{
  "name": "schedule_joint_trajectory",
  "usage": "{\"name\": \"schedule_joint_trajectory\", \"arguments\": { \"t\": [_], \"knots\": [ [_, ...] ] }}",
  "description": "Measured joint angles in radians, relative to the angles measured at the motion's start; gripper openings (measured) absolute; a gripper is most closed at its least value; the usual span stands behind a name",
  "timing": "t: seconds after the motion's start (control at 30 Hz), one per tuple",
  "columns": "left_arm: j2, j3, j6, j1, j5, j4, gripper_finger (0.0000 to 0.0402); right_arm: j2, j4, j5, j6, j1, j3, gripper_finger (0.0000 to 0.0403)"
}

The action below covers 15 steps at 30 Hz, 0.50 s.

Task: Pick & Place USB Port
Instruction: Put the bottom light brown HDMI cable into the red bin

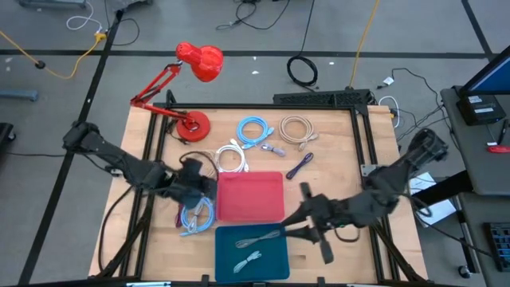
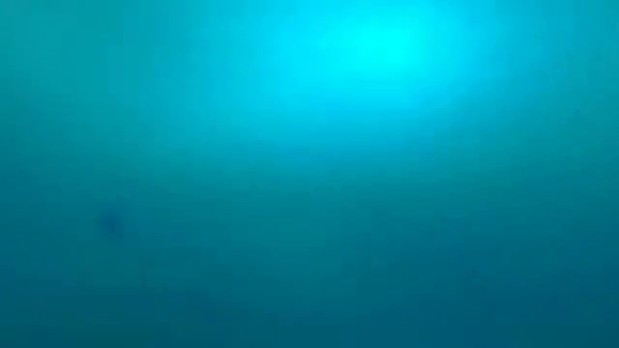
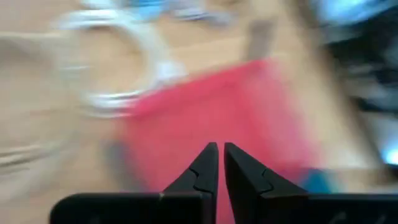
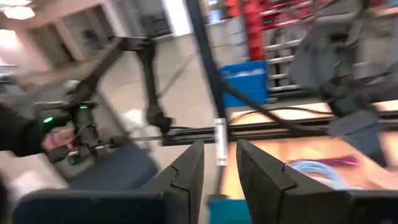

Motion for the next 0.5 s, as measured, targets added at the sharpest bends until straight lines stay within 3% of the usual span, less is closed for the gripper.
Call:
{"name": "schedule_joint_trajectory", "arguments": {
  "t": [0.1,0.23,0.37,0.5],
  "knots": [
    [0.000,-0.001,-0.029,0.082,0.141,-0.210,0.0004,-0.032,-0.015,0.111,0.011,0.037,-0.034,0.0075],
    [0.000,-0.001,-0.018,0.127,0.374,-0.385,0.0020,-0.040,-0.013,0.161,0.039,0.070,-0.072,0.0066],
    [0.000,-0.001,-0.065,0.093,0.432,-0.488,0.0044,-0.040,-0.002,0.162,0.079,0.081,-0.119,0.0058],
    [-0.001,-0.001,-0.097,0.076,0.446,-0.490,0.0089,-0.040,0.022,0.164,0.110,0.080,-0.166,0.0055]
  ]
}}
